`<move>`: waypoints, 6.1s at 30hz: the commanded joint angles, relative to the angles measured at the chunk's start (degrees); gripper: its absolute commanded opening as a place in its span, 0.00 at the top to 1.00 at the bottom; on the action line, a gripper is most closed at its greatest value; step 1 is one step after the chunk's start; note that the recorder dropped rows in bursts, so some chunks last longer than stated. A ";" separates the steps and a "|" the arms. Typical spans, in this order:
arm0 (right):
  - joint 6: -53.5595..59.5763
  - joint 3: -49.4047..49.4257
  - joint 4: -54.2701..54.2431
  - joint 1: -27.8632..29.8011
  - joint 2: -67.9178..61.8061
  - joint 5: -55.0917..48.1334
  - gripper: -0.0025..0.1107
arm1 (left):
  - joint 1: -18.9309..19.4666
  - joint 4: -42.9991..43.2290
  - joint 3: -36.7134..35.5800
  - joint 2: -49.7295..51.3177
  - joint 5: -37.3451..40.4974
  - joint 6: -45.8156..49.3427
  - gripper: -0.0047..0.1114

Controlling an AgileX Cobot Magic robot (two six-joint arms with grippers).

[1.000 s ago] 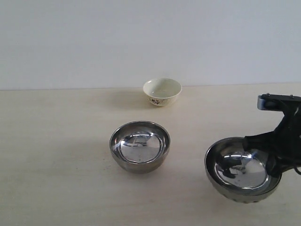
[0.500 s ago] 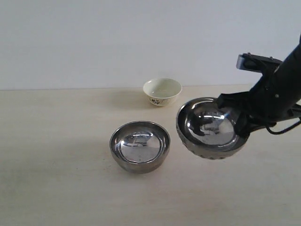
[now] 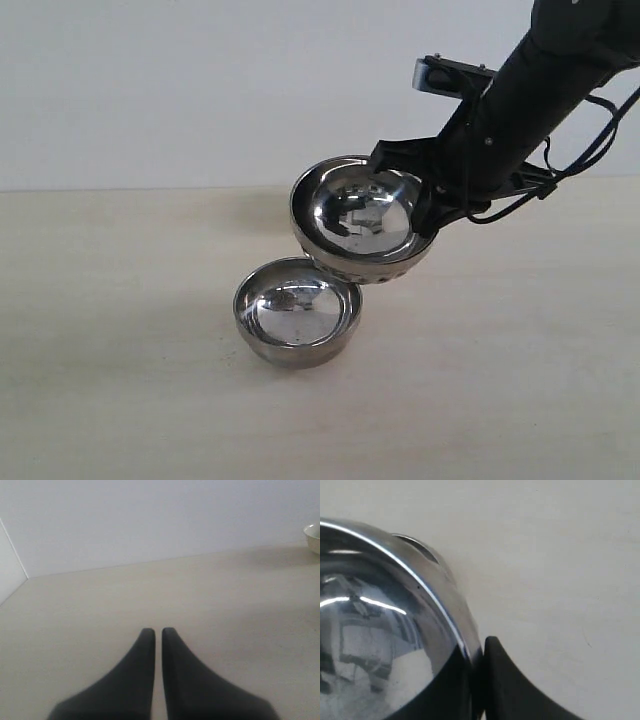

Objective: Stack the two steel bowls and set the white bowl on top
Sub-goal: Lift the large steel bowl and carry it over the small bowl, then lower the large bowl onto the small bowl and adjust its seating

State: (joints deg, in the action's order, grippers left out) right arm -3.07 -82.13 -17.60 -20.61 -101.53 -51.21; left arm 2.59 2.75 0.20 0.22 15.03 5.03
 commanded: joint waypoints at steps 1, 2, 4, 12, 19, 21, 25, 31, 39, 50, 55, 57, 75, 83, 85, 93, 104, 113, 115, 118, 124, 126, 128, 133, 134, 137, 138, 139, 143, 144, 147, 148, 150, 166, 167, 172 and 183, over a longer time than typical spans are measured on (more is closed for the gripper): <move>-0.04 -1.37 -0.33 -0.05 -1.14 1.04 0.98 | 0.14 -0.39 -0.20 -0.22 -0.45 -0.56 0.93; -0.04 -1.90 -0.50 -0.05 -1.71 0.78 0.98 | 0.14 -0.39 -0.20 -0.22 -0.45 -0.56 0.93; -0.04 -2.94 -0.53 -0.91 -2.37 1.41 0.98 | 0.14 -0.39 -0.20 -0.22 -0.45 -0.56 0.93; -0.04 -8.01 -1.22 -5.57 -8.36 2.28 0.98 | 0.14 -0.39 -0.20 -0.22 -0.44 -0.56 0.93; -0.49 -10.35 -1.32 -7.90 -13.58 2.77 0.98 | 0.14 -0.39 -0.20 -0.22 -0.44 -0.56 0.93; -0.94 -10.58 -1.32 -7.90 -14.04 1.93 0.98 | 0.14 -0.39 -0.20 -0.22 -0.44 -0.56 0.93; -1.65 -10.58 -0.96 -7.90 -14.42 1.57 0.98 | 0.14 -0.39 -0.20 -0.22 -0.44 -0.56 0.93; -2.14 -10.58 -0.46 -7.90 -14.51 0.66 0.98 | 0.14 -0.39 -0.20 -0.22 -0.44 -0.56 0.93; -2.85 -10.58 1.51 -7.90 -14.51 -1.81 0.98 | 0.14 -0.39 -0.20 -0.22 -0.44 -0.56 0.93; -3.05 -10.58 1.61 -7.90 -14.51 -3.02 0.98 | 0.14 -0.39 -0.20 -0.22 -0.44 -0.56 0.93; -3.48 -10.58 1.88 -7.90 -14.51 -2.61 0.98 | 0.14 -0.39 -0.20 -0.22 -0.44 -0.56 0.93; -4.76 -10.58 2.79 -7.90 -14.51 -2.16 0.98 | 0.14 -0.39 -0.20 -0.22 -0.44 -0.56 0.93; -7.23 -10.58 4.19 -7.90 -17.40 -1.38 0.98 | 0.14 -0.39 -0.20 -0.22 -0.44 -0.56 0.93; -7.11 -10.58 4.19 -7.90 -17.40 -2.39 0.98 | 0.14 -0.39 -0.20 -0.22 -0.44 -0.56 0.93; -7.11 -10.58 4.19 -7.90 -17.40 -2.39 0.98 | 0.14 -0.39 -0.20 -0.22 -0.44 -0.56 0.93; -6.77 -10.58 1.69 -7.90 -17.40 -0.50 0.98 | 0.14 -0.39 -0.20 -0.22 -0.44 -0.56 0.93; -6.18 -10.58 1.52 -7.90 -17.40 -1.98 0.98 | 0.14 -0.39 -0.20 -0.22 -0.44 -0.56 0.93; -6.18 -10.58 1.67 -7.90 -17.40 -3.29 0.98 | 0.14 -0.39 -0.20 -0.22 -0.44 -0.56 0.93; -6.18 -10.58 1.67 -7.90 -17.40 -3.03 0.96 | 0.14 -0.39 -0.20 -0.22 -0.44 -0.56 0.93; -6.18 -10.58 1.67 -7.90 -17.40 -2.88 0.82 | 0.14 -0.39 -0.20 -0.22 -0.44 -0.56 0.93; -6.18 -10.58 1.67 -7.90 -17.40 -2.60 0.69 | 0.14 -0.39 -0.20 -0.22 -0.44 -0.56 0.93; -6.18 -10.58 1.54 -7.90 -17.40 -2.60 0.69 | 0.14 -0.39 -0.20 -0.22 -0.44 -0.56 0.93; -6.18 -10.58 1.54 -7.90 -17.40 -2.60 0.69 | 0.14 -0.39 -0.20 -0.22 -0.44 -0.56 0.93; -5.55 -10.58 2.50 -7.90 -16.86 -2.89 0.69 | 0.14 -0.39 -0.20 -0.22 -0.44 -0.56 0.93; -5.55 -10.58 2.98 -7.90 -16.58 -2.89 0.69 | 0.14 -0.39 -0.20 -0.22 -0.44 -0.56 0.93; -5.55 -10.58 3.64 -7.90 -15.53 -2.62 0.69 | 0.14 -0.39 -0.20 -0.22 -0.44 -0.56 0.93; -5.55 -10.58 4.10 -7.90 -15.15 -2.62 0.69 | 0.14 -0.39 -0.20 -0.22 -0.44 -0.56 0.93; -5.67 -10.58 4.81 -7.90 -15.02 -2.63 0.69 | 0.14 -0.39 -0.20 -0.22 -0.44 -0.56 0.93; -6.01 -10.58 5.94 -7.90 -14.07 -2.63 0.69 | 0.14 -0.39 -0.20 -0.22 -0.44 -0.56 0.93; -6.26 -10.58 6.07 -7.90 -13.98 -2.93 0.69 | 0.14 -0.39 -0.20 -0.22 -0.44 -0.56 0.93; -6.69 -10.58 6.19 -7.90 -13.98 -3.31 0.71 | 0.14 -0.39 -0.20 -0.22 -0.44 -0.56 0.93; -6.69 -10.58 6.19 -7.90 -13.98 -3.31 0.73 | 0.14 -0.39 -0.20 -0.22 -0.44 -0.56 0.93; -6.69 -10.58 6.19 -7.90 -13.98 -3.31 0.82 | 0.14 -0.39 -0.20 -0.22 -0.44 -0.56 0.93; -6.42 -10.58 4.95 -7.90 -15.12 -1.74 0.94 | 0.14 -0.39 -0.20 -0.22 -0.44 -0.56 0.93; -5.63 -10.58 4.86 -7.90 -15.12 -1.74 0.86 | 0.14 -0.39 -0.20 -0.22 -0.44 -0.56 0.93; -5.49 -10.58 4.86 -7.90 -15.12 -2.34 0.62 | 0.14 -0.39 -0.20 -0.22 -0.44 -0.56 0.93; -4.70 -10.58 4.86 -7.90 -15.12 -3.22 0.98 | 0.14 -0.39 -0.20 -0.22 -0.44 -0.56 0.93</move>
State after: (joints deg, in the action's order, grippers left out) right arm -8.42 -92.45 -12.73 -28.59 -116.65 -53.96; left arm 2.59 2.75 0.20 0.22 15.03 5.03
